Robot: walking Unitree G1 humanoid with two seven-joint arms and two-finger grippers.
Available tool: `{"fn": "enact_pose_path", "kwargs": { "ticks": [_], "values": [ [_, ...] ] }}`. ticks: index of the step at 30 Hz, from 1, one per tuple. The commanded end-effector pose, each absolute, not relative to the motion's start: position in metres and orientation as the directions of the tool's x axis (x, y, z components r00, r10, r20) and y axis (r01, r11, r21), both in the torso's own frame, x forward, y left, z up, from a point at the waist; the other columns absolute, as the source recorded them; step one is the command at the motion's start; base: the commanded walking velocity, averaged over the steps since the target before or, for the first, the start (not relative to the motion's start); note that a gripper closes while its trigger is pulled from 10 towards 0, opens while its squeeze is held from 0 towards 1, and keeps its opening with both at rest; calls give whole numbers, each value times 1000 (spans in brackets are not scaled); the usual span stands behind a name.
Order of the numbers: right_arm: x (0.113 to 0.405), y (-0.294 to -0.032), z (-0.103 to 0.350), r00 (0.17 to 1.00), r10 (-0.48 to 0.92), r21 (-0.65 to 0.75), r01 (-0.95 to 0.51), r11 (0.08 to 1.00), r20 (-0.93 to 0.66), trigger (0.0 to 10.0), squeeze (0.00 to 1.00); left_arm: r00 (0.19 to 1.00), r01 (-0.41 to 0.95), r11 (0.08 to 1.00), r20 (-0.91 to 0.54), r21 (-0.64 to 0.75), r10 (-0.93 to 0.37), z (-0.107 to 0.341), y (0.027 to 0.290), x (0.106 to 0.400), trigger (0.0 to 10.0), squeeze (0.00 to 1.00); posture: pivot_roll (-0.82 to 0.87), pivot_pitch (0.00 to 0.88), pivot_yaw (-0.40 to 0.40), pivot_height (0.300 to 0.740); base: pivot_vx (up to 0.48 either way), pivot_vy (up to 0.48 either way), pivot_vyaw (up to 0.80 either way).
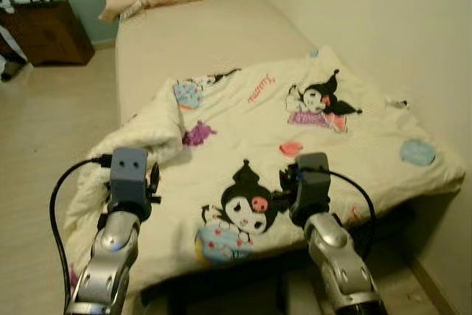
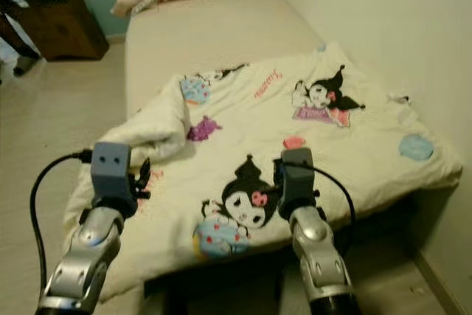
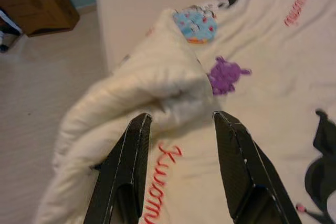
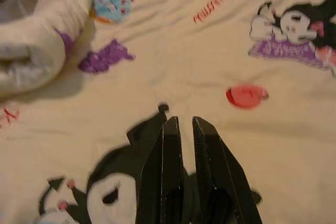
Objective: Clean up the room
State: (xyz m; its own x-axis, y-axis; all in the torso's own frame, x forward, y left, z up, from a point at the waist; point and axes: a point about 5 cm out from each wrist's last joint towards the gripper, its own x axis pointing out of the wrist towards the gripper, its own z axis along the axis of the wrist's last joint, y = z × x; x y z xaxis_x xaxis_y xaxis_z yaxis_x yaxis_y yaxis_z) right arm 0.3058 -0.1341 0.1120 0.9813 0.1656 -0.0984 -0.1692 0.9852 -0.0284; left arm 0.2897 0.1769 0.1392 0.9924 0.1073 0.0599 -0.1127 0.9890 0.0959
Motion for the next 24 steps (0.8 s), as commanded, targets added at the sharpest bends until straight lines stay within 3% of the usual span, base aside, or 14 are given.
{"fn": "enact_pose_path", "kwargs": {
  "ticks": [1, 17, 24],
  "values": [
    [307, -130, 113, 979, 179, -25, -182, 983, -100, 10000, 0, 991, -132, 987, 39, 91, 129, 134, 182, 287, 10000, 0, -85, 120, 56, 678, 0, 0, 0],
    [305, -131, 114, 979, 181, -22, -183, 983, -90, 10000, 0, 988, -132, 983, 102, 131, 119, 142, 174, 283, 10000, 0, -84, 112, 60, 738, 0, 0, 0],
    [306, -130, 115, 978, 190, -20, -192, 981, -86, 10000, 0, 987, -140, 982, 102, 127, 128, 143, 174, 284, 10000, 0, -81, 108, 58, 740, 0, 0, 0]
  ]
}}
